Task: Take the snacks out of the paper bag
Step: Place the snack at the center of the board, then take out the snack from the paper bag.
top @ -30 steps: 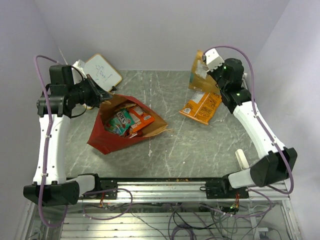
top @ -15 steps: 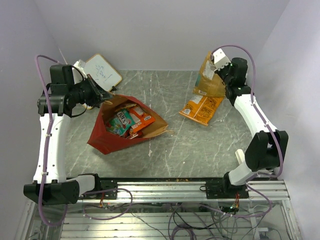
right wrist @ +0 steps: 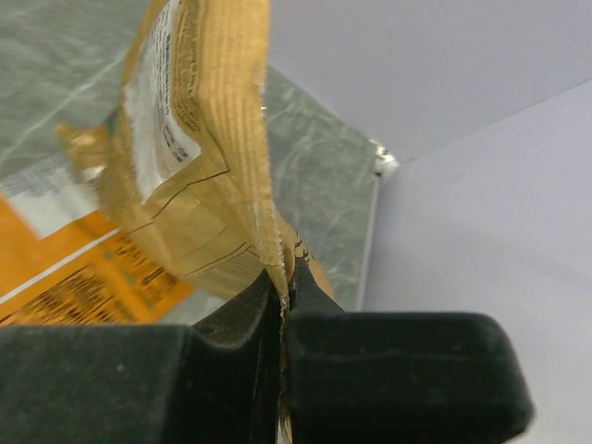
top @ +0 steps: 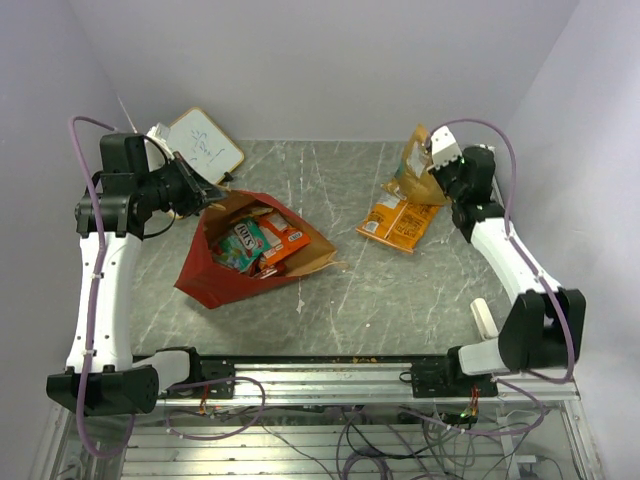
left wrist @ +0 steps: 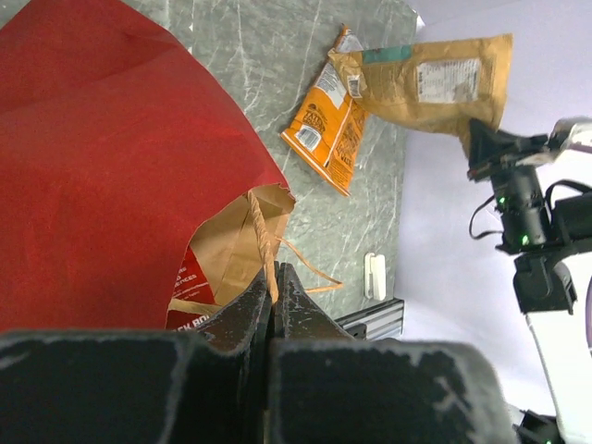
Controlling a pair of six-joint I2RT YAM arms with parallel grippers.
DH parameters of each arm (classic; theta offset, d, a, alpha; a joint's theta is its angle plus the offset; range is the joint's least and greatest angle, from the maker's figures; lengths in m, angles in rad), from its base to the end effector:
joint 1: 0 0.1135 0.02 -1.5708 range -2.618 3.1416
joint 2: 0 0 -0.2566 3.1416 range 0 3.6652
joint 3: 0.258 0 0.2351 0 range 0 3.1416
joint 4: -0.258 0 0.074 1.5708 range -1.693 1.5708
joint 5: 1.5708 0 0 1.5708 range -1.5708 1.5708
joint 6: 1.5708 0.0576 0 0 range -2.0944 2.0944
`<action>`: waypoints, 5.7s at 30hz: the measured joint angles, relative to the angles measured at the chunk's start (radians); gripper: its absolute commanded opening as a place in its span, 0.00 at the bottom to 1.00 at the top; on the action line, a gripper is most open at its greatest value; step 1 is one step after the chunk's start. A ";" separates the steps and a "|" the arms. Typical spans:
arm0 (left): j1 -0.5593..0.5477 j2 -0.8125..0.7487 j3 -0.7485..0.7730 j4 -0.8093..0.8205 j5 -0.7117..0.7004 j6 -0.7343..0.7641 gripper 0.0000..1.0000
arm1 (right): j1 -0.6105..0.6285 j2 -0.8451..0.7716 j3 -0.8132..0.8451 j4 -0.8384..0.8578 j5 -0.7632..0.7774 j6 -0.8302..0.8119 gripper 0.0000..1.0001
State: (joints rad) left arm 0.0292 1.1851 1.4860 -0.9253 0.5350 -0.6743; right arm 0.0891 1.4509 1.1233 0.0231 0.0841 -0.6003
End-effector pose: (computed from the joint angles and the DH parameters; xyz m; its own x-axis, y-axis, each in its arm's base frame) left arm 0.2238 -0.0228 0.4037 -0.6989 -0.5577 -0.4477 -0.0615 0.6705 -0.7394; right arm 0.3482 0.0263 0.3125 -0.2414 -0.5867 -0.7730 -0.1760 0.8098 -0.5597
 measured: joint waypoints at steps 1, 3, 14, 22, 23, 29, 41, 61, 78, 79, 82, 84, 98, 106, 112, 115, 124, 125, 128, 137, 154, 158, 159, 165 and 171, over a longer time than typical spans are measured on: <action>0.000 -0.004 -0.005 0.001 0.001 -0.003 0.07 | 0.002 -0.036 -0.041 -0.002 -0.014 0.021 0.00; 0.000 -0.007 -0.010 0.001 0.001 -0.007 0.07 | 0.006 -0.099 -0.113 -0.001 -0.050 0.060 0.00; 0.000 -0.019 -0.015 0.015 0.000 -0.026 0.07 | 0.065 -0.216 -0.394 -0.064 -0.288 0.285 0.07; 0.000 -0.022 -0.026 0.023 0.001 -0.031 0.07 | 0.132 -0.209 -0.527 -0.066 -0.473 0.538 0.27; 0.000 -0.022 -0.026 0.023 0.001 -0.031 0.07 | 0.133 -0.209 -0.539 -0.068 -0.484 0.560 0.29; 0.000 -0.022 -0.027 0.026 0.001 -0.033 0.07 | 0.134 -0.210 -0.518 -0.165 -0.497 0.600 0.76; 0.000 -0.092 -0.154 0.077 0.093 -0.044 0.07 | 0.212 -0.354 -0.331 -0.266 -0.545 0.517 0.83; -0.217 -0.211 -0.313 0.132 0.141 -0.105 0.07 | 0.952 -0.023 -0.086 -0.153 -0.421 0.246 0.56; -0.275 -0.143 -0.286 0.161 0.069 -0.116 0.07 | 1.159 0.147 -0.086 0.023 -0.360 0.291 0.49; -0.275 -0.141 -0.286 0.160 0.067 -0.114 0.07 | 1.164 0.146 -0.090 0.059 -0.364 0.312 0.49; -0.276 -0.139 -0.286 0.150 0.058 -0.108 0.07 | 1.159 0.144 -0.106 0.128 -0.336 0.335 0.53; -0.276 -0.140 -0.286 0.147 0.056 -0.108 0.07 | 1.144 0.130 -0.132 0.139 -0.302 0.330 0.57; -0.277 -0.141 -0.282 0.136 0.044 -0.108 0.07 | 0.994 -0.019 -0.299 0.114 -0.235 -0.074 0.70; -0.277 -0.124 -0.261 0.121 0.041 -0.108 0.07 | 0.983 0.140 -0.299 0.148 -0.169 -0.262 0.76; -0.277 -0.119 -0.243 0.103 0.027 -0.100 0.07 | 0.957 0.231 -0.298 0.223 -0.150 -0.332 0.78; -0.277 -0.119 -0.235 0.089 0.014 -0.093 0.07 | 0.939 0.276 -0.292 0.290 -0.137 -0.356 0.78; -0.279 -0.121 -0.208 0.015 -0.036 -0.092 0.07 | 0.873 0.394 -0.237 0.427 -0.099 -0.386 0.68; -0.279 -0.121 -0.203 0.006 -0.042 -0.092 0.07 | 0.864 0.405 -0.224 0.434 -0.101 -0.385 0.64; -0.279 -0.129 -0.199 -0.009 -0.059 -0.093 0.07 | 0.848 0.436 -0.179 0.439 -0.110 -0.385 0.51; -0.279 -0.169 -0.202 -0.040 -0.099 -0.098 0.07 | 0.846 0.422 -0.154 0.407 -0.154 -0.360 0.13; -0.279 -0.217 -0.204 -0.047 -0.193 -0.120 0.07 | 0.872 0.242 -0.149 0.159 -0.323 -0.124 0.00; -0.279 -0.202 -0.170 -0.049 -0.246 -0.120 0.07 | 0.877 0.207 -0.106 0.042 -0.375 -0.087 0.00; -0.279 -0.200 -0.166 -0.048 -0.259 -0.121 0.07 | 0.878 0.197 -0.093 0.010 -0.391 -0.075 0.00; -0.279 -0.198 -0.165 -0.039 -0.320 -0.132 0.07 | 0.878 0.116 -0.051 -0.150 -0.452 0.034 0.00; -0.279 -0.199 -0.178 -0.011 -0.348 -0.140 0.07 | 0.883 -0.013 -0.054 -0.226 -0.497 0.204 0.00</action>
State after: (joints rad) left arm -0.2497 0.9859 1.3079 -0.9367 0.1871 -0.8143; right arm 0.9722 1.4384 1.0691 -0.2031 -0.4129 -0.3958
